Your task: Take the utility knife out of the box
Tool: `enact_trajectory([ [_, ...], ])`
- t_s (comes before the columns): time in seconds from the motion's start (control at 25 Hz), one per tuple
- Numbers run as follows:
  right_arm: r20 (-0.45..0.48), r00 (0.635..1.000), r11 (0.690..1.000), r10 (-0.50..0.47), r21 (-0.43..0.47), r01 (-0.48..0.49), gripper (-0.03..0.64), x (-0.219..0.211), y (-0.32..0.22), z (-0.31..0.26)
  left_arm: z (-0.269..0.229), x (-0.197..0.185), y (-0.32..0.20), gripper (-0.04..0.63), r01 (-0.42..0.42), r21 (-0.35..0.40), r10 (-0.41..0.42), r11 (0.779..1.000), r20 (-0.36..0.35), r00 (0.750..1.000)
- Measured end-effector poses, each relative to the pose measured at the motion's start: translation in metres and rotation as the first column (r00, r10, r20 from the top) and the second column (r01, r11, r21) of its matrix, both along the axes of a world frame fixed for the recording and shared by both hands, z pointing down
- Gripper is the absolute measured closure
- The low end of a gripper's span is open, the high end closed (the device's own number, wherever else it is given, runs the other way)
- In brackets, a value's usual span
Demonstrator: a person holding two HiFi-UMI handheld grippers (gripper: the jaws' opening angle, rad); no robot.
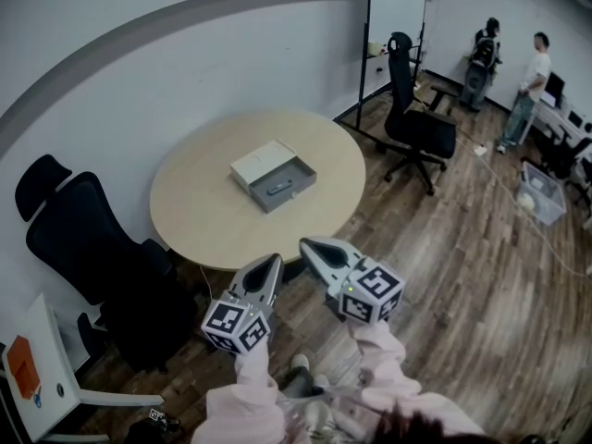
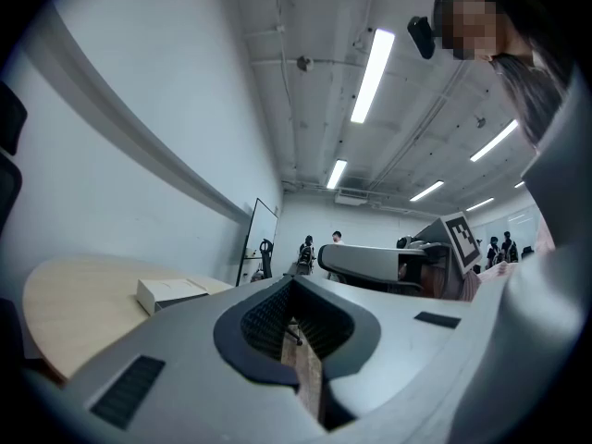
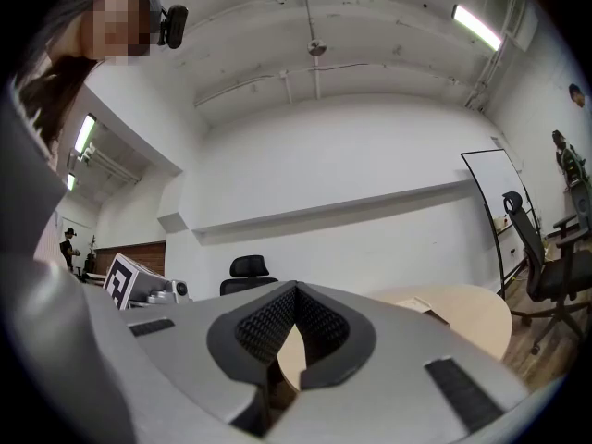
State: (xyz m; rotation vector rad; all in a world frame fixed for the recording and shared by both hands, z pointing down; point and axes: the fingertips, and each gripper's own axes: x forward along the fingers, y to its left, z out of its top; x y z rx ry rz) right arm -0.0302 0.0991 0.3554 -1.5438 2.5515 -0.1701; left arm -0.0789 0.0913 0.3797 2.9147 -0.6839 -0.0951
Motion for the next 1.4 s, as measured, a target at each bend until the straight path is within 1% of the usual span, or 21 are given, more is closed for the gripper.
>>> enact_trajectory([
  [0.32,-0.011,1.0,1.0,0.014,-0.013,-0.014,0.617,0.014,-0.03,0.008,0.003,0.013,-0.034,0.595,-0.006,-0.006,0.006,1.0,-0.006,1.0],
  [0.52,-0.009,0.999,0.999,0.04,-0.025,-0.04,0.617,0.026,-0.059,0.01,0.0,0.026,-0.061,0.595,-0.05,-0.003,0.05,0.999,-0.003,0.999],
  [0.72,-0.016,0.998,0.998,0.062,-0.029,-0.062,0.617,0.037,-0.088,0.01,-0.005,0.038,-0.092,0.595,-0.071,0.008,0.071,0.997,-0.003,0.997],
  [0.96,-0.026,0.995,0.996,0.091,-0.014,-0.092,0.617,0.047,-0.117,0.004,-0.008,0.052,-0.118,0.595,-0.111,0.013,0.112,0.994,-0.007,0.994],
  [1.4,-0.038,0.992,0.991,0.122,-0.044,-0.123,0.617,0.053,-0.15,0.015,0.0,0.059,-0.154,0.597,-0.148,-0.009,0.148,0.989,-0.017,0.989],
])
